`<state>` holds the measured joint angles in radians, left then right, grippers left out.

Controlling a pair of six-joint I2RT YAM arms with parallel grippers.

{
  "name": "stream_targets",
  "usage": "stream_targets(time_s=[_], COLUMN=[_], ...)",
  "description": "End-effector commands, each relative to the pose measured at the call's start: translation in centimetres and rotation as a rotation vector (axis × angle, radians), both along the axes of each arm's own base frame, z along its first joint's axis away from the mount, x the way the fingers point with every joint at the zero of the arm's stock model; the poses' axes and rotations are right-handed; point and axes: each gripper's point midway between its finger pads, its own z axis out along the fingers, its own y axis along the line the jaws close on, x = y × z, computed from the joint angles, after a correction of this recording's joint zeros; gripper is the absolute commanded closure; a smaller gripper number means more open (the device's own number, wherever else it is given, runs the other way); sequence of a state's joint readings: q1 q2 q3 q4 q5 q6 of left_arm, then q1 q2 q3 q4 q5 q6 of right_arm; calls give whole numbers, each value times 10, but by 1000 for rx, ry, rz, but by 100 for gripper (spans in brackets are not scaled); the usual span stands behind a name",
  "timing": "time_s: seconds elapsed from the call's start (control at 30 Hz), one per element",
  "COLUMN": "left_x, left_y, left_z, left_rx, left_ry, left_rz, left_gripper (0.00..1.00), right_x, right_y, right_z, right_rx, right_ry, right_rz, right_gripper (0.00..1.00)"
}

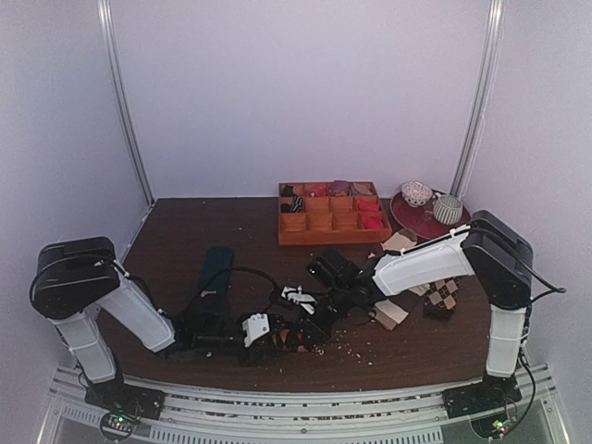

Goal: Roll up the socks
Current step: Roll a pair of socks at the center of the board.

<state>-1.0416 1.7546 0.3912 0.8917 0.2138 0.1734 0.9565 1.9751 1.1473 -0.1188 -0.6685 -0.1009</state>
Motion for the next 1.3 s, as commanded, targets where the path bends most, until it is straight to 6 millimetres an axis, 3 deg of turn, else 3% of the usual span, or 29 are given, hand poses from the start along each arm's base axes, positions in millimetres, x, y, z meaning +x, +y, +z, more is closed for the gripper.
stream_targets(time_s=[0.0, 0.17, 0.37, 0.4, 0.43, 0.57, 0.7, 0.83, 1.0, 1.13, 1.27], left_x=[-12, -13, -16, -15, -15, -20, -25, -33, -42, -47, -51], left_y=[2, 0, 2, 3, 6, 14, 23, 33, 47, 54, 60], left_z=[-20, -30, -44, -47, -50, -66, -90, -106, -123, -130, -137], left_rx=[50, 92, 146, 155, 162, 206, 278, 315, 378, 425, 472], left_ry=[67, 93, 187, 204, 224, 326, 442, 529, 621, 690, 737], left_rz=[-31, -44, -18, -3, 17, 63, 114, 135, 161, 184, 200], left_gripper=[52, 71, 79, 94, 100, 100, 100, 100, 100, 100, 100], right_x=[-44, -44, -37, -35, -32, -12, 13, 35, 41, 42, 59], right_y=[-92, -89, -80, -78, -75, -59, -46, -49, -63, -64, -70], right_z=[-92, -92, -83, -81, -76, -46, 5, 52, 99, 114, 120], right_rx=[-445, -439, -409, -400, -384, -275, -114, 50, 215, 278, 241], right_ry=[175, 187, 167, 161, 149, 49, -123, -343, -531, -521, -523], right_rz=[-40, -42, -54, -54, -57, -99, -158, -231, -287, -297, -354], right_gripper=[79, 79, 73, 72, 70, 57, 51, 44, 28, 3, 0])
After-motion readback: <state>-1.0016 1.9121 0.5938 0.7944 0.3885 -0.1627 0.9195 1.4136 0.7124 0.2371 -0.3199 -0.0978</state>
